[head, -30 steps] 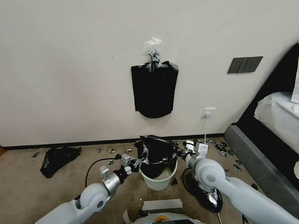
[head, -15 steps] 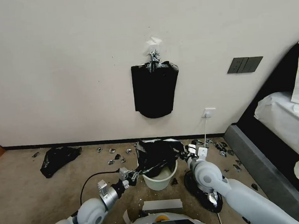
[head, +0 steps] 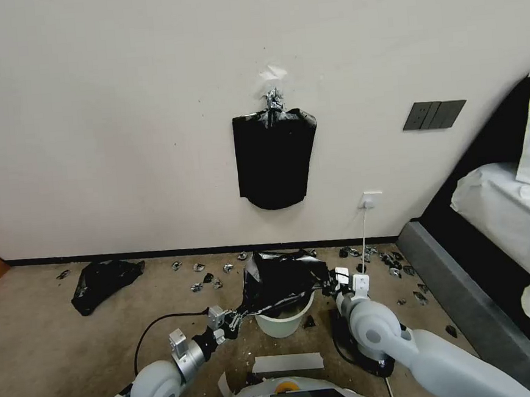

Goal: Place a trash bag onto the trash bin.

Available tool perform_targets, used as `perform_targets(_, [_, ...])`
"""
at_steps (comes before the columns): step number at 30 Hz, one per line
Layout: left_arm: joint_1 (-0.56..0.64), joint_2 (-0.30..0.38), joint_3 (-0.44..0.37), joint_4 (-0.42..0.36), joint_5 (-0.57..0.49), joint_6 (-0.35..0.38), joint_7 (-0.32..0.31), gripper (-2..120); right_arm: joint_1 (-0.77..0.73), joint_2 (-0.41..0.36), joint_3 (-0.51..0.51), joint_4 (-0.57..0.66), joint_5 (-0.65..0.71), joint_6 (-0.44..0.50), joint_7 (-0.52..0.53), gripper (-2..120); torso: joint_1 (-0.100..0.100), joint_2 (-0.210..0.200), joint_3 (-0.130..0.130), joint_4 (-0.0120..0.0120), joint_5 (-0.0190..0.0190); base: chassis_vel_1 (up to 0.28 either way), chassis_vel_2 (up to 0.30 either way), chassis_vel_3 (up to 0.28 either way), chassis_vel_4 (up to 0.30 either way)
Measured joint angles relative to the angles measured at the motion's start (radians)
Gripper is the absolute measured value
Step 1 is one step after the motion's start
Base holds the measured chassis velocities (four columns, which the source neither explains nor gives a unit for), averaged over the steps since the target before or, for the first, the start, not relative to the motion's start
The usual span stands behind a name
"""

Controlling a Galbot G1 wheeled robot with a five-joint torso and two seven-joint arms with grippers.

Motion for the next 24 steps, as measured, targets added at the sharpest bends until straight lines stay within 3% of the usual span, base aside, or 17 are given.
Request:
perform_targets(9, [-0.006, -0.008, -0.008, 0.052, 0.024, -0.027, 0.02, 0, -0.021, -0.013, -0.007, 0.002, -0.017, 0.003, -0.004, 7, 0.0, 0.0, 0.0, 0.0, -0.0001, 0.0, 0.0, 0.0, 0.0])
perform_targets(24, [-0.009, 0.012, -0.021, 0.032, -0.008, -0.042, 0.037, 0, -0.037, -0.067, -0.015, 0.054, -0.031, 0.003, 0.0, 7, 0.0, 0.0, 0.0, 0.0001, 0.0, 0.0, 0.0, 0.0, 0.0])
